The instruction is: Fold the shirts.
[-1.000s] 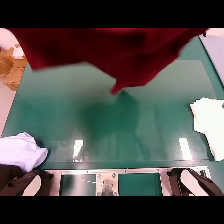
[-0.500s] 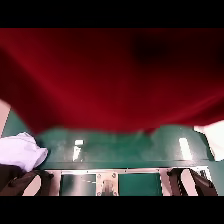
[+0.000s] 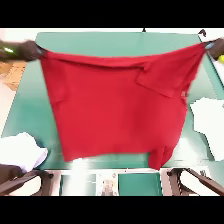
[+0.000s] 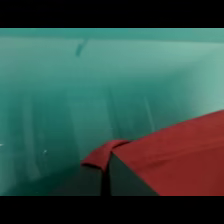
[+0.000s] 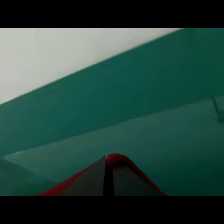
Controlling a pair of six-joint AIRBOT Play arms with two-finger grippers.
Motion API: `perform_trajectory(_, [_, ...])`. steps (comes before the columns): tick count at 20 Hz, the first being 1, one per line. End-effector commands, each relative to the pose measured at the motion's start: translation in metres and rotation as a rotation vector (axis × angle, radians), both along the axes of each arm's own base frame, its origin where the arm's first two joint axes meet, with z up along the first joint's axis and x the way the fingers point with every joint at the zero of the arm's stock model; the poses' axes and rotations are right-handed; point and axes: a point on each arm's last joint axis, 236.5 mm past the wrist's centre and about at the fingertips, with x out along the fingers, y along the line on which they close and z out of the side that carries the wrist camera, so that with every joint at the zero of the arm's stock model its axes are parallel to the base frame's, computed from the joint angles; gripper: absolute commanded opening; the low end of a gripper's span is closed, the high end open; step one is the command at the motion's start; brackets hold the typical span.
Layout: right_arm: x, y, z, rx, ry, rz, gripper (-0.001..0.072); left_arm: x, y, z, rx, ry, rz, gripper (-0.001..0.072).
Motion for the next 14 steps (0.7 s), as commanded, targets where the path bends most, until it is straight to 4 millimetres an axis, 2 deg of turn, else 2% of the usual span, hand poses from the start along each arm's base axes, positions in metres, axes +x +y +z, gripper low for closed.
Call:
perform_trajectory(1, [0.057, -0.016, -0.117, 0.033, 0.180, -0.044, 0.0018, 0.048, -0.001, -0.101, -0.068, 0.143, 0.054, 0.0025])
perform_trajectory(2, [0.073, -0.021, -0.134, 0.043, 0.205, -0.040, 0.0018, 0.062, 0.002, -0.115, -0.076, 0.154, 0.073, 0.0025])
perform_trajectory(4, [0.101, -0.027, -0.151, 0.050, 0.219, -0.022, 0.0018, 0.082, 0.004, -0.130, -0.094, 0.163, 0.087, 0.0026])
perform_trajectory(6, [0.123, -0.030, -0.151, 0.048, 0.203, -0.002, 0.0018, 0.098, 0.005, -0.132, -0.096, 0.153, 0.086, 0.0025])
perform_trajectory(8, [0.135, -0.034, -0.146, 0.039, 0.184, 0.008, 0.0018, 0.109, 0.008, -0.126, -0.094, 0.126, 0.094, 0.0025])
perform_trajectory(10, [0.130, -0.042, -0.153, -0.004, 0.208, 0.016, 0.0018, 0.110, 0.009, -0.126, -0.084, 0.125, 0.093, 0.0025])
perform_trajectory(14, [0.088, -0.043, -0.203, -0.055, 0.383, 0.129, 0.0017, 0.083, 0.004, -0.156, -0.029, 0.234, 0.022, 0.0025])
